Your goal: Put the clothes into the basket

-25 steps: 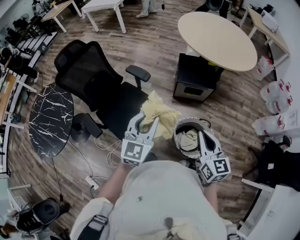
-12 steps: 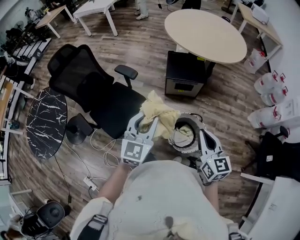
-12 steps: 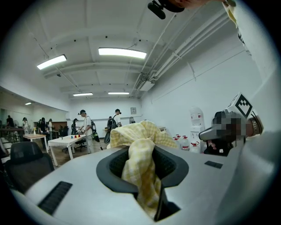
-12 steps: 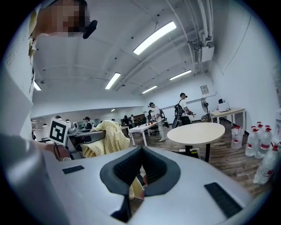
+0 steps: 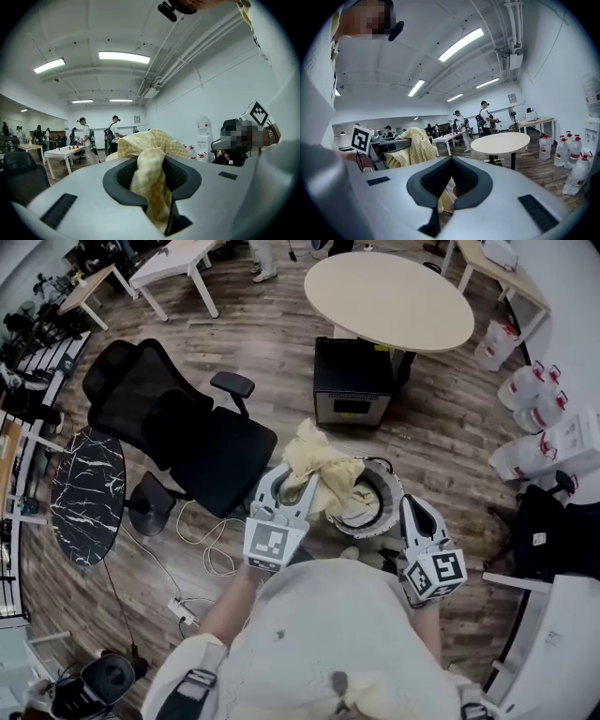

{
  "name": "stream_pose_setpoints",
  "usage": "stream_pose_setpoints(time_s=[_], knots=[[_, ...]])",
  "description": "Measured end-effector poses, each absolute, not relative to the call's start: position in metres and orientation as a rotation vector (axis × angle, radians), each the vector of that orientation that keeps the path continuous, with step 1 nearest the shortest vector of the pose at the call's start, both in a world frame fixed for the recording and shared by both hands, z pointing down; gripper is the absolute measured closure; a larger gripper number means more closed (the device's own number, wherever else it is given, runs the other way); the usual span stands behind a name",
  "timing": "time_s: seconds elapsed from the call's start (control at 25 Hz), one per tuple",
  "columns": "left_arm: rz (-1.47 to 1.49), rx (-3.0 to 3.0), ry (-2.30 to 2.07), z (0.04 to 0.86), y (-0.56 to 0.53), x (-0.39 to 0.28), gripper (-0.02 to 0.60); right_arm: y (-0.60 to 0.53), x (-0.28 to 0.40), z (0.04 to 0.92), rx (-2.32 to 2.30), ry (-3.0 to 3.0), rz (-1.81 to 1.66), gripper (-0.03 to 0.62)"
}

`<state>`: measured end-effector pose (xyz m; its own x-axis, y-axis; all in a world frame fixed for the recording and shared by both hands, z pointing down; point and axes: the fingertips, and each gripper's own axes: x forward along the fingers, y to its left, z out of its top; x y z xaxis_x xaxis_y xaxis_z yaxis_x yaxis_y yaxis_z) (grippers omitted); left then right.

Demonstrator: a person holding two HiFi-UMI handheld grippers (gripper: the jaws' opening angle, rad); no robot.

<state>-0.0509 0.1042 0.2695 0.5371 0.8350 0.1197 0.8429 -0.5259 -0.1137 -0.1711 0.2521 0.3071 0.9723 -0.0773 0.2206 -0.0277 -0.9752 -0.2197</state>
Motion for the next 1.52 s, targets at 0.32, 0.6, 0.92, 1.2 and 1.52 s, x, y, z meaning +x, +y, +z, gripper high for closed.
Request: stream_pose_setpoints(time_s=[0.32,0.6,0.92,1.2,1.52], knots=[[-0.055,-2.568,-1.493,0.267,0.136,-0.087,0.469,0.282,-0.209,0.31,-2.894,0.008,-0.309,0.586],[-0.023,-2.545,-1.53,0.261,0.167,-0.115,0.469,0.305,-0.234,0.311,-2.89,-0.009,-0.291,0.586],[-0.005,-2.509,-1.591,0.265,0.199,-0.146,0.469,0.33,-0.263,0.316,-2.892,-0.051,-0.281,0.586],[0.016,-2.484,-1.629,0.263,0.226,-0.163,0.469,0.351,-0.281,0.318,-2.889,-0.083,-0.273,0.586],[0.014,-2.448,-1.666,0.266,0.263,-0.185,0.469,0.382,-0.303,0.318,-2.885,-0.114,-0.265,0.586]])
